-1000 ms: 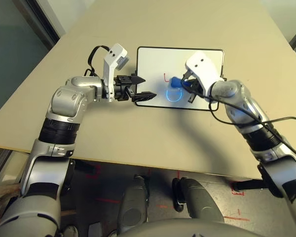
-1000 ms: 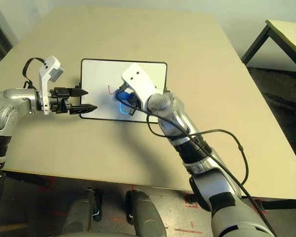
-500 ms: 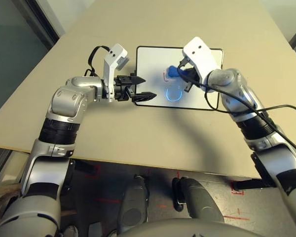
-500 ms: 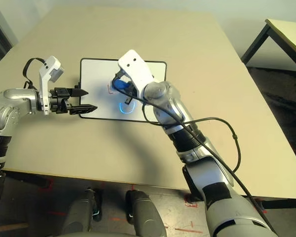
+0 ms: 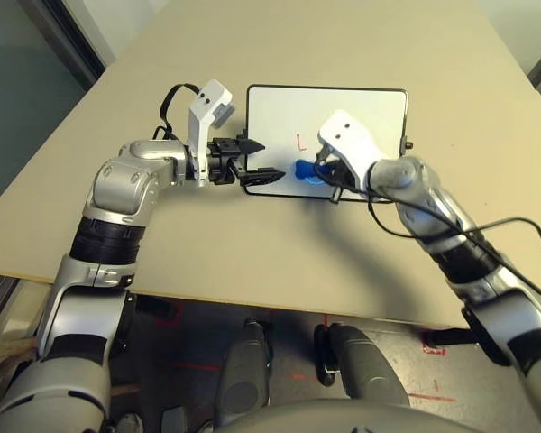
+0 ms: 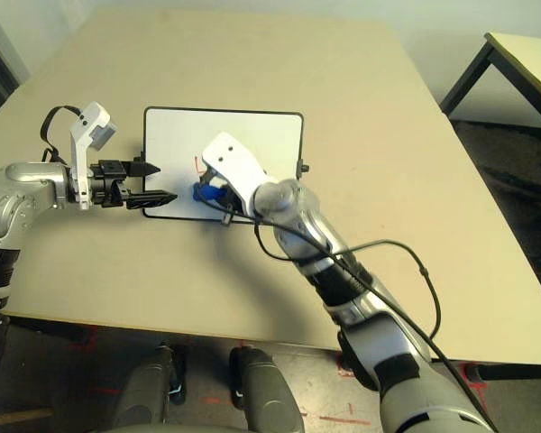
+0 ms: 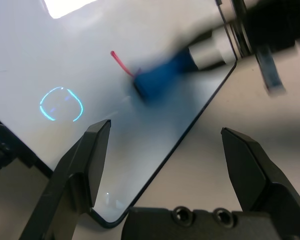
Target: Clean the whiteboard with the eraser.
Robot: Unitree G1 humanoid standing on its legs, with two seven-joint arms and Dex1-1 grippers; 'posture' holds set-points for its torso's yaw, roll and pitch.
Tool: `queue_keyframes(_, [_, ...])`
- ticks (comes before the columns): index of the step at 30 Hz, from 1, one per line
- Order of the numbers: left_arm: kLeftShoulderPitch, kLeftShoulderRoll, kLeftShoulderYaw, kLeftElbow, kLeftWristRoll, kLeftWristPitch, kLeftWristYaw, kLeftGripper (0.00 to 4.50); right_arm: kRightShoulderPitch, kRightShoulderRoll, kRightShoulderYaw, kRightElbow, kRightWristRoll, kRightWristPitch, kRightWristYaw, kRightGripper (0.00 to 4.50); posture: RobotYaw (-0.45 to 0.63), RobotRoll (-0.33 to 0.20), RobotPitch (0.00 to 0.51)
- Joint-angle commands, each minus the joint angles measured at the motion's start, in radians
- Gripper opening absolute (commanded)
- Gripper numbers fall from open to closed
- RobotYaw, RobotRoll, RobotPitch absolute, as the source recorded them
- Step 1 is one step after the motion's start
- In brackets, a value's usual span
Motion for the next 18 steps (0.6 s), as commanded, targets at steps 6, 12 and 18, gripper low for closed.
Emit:
queue_keyframes(6, [0.010,-0.001,-0.004,-0.013,-0.004,0.008,0.002,4.50,0.080,-0.001,0.016,-0.040,-0.012,0.014,0.006,0.57,0.00,0.000,0.149])
queue_keyframes(12, [0.009,0.001,-0.004,-0.011,-0.004,0.010,0.002,4.50,0.191,-0.039,0.077,-0.189,-0.025,0.079,0.064,0.57,0.00,0.000,0.154])
queue_keyframes(18, [0.007,0.002,-0.005,-0.010,-0.004,0.010,-0.001,4.50,0.033,-0.011,-0.006,-0.022,-0.019,0.040,0.006,0.57,0.00,0.000,0.154])
